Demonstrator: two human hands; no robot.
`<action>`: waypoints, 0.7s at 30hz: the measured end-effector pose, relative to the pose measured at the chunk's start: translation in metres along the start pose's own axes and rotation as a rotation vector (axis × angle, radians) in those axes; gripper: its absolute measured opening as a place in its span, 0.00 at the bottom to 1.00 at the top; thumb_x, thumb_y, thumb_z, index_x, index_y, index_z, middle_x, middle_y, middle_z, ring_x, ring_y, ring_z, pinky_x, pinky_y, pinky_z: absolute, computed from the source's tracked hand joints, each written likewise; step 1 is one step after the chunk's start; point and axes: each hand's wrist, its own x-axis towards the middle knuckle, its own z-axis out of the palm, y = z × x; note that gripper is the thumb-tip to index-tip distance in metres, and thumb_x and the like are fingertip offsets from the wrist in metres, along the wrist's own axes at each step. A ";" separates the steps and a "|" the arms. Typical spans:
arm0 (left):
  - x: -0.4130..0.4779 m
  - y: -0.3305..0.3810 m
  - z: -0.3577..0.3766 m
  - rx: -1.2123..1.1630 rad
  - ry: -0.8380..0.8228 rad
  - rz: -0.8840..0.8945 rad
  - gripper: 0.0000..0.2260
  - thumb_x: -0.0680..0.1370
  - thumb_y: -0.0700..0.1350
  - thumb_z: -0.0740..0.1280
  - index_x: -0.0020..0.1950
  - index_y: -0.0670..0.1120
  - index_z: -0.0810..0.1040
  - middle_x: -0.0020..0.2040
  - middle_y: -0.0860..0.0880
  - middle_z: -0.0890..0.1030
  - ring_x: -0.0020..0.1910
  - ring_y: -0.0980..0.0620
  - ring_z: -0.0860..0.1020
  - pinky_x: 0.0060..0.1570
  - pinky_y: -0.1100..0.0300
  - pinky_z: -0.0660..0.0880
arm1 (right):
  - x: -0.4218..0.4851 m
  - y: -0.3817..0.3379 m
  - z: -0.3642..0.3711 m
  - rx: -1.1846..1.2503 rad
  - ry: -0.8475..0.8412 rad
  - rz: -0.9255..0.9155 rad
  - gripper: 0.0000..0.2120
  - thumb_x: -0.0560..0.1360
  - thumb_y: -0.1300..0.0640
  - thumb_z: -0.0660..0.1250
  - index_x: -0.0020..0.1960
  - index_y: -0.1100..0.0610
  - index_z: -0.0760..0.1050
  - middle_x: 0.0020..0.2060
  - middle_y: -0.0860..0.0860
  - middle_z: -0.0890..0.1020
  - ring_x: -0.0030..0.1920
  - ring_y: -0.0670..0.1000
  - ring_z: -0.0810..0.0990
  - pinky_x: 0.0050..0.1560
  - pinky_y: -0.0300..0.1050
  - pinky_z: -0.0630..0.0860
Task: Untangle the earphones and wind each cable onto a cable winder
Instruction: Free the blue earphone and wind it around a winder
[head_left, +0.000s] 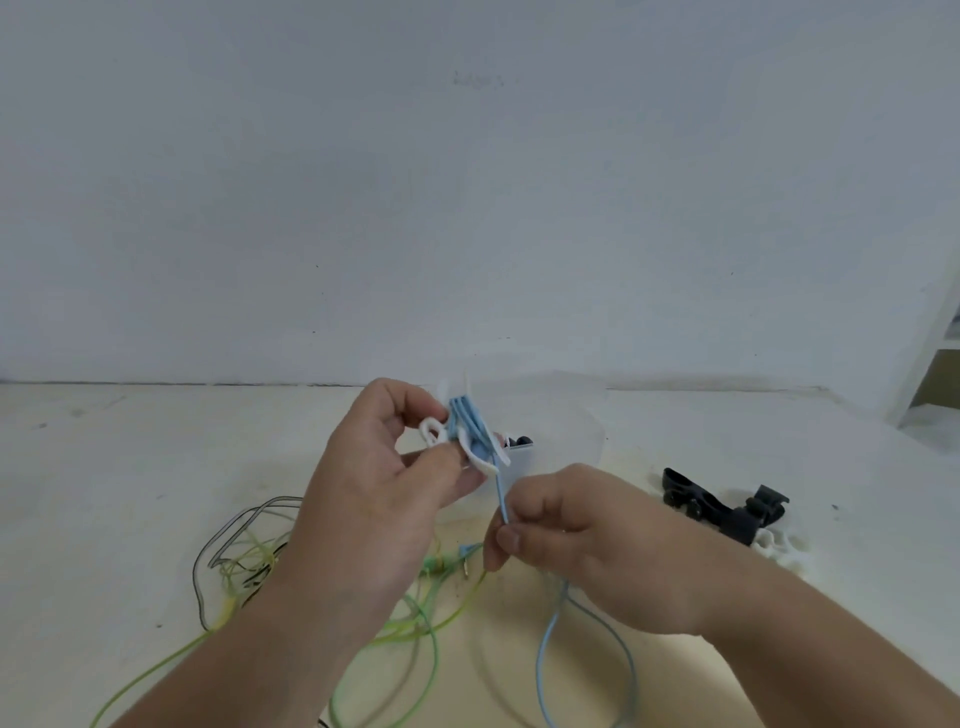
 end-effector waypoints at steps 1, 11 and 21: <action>0.000 0.001 0.001 -0.035 0.000 -0.018 0.12 0.77 0.29 0.64 0.45 0.46 0.72 0.47 0.45 0.85 0.47 0.44 0.86 0.52 0.46 0.81 | -0.001 -0.001 -0.002 0.005 -0.005 -0.013 0.12 0.82 0.56 0.63 0.43 0.47 0.81 0.33 0.39 0.78 0.37 0.39 0.75 0.40 0.33 0.69; 0.013 0.004 -0.012 -0.104 0.209 0.012 0.10 0.78 0.28 0.62 0.47 0.43 0.69 0.42 0.45 0.85 0.44 0.46 0.86 0.47 0.53 0.81 | -0.008 0.003 -0.019 0.019 0.010 0.101 0.10 0.77 0.63 0.66 0.47 0.51 0.84 0.40 0.46 0.87 0.43 0.42 0.82 0.50 0.36 0.76; 0.020 0.001 -0.020 -0.133 0.272 0.043 0.11 0.78 0.29 0.64 0.46 0.44 0.70 0.52 0.35 0.81 0.44 0.48 0.86 0.45 0.59 0.80 | -0.014 0.017 -0.045 0.368 0.490 0.354 0.07 0.78 0.61 0.69 0.45 0.62 0.84 0.38 0.56 0.86 0.32 0.53 0.85 0.36 0.44 0.83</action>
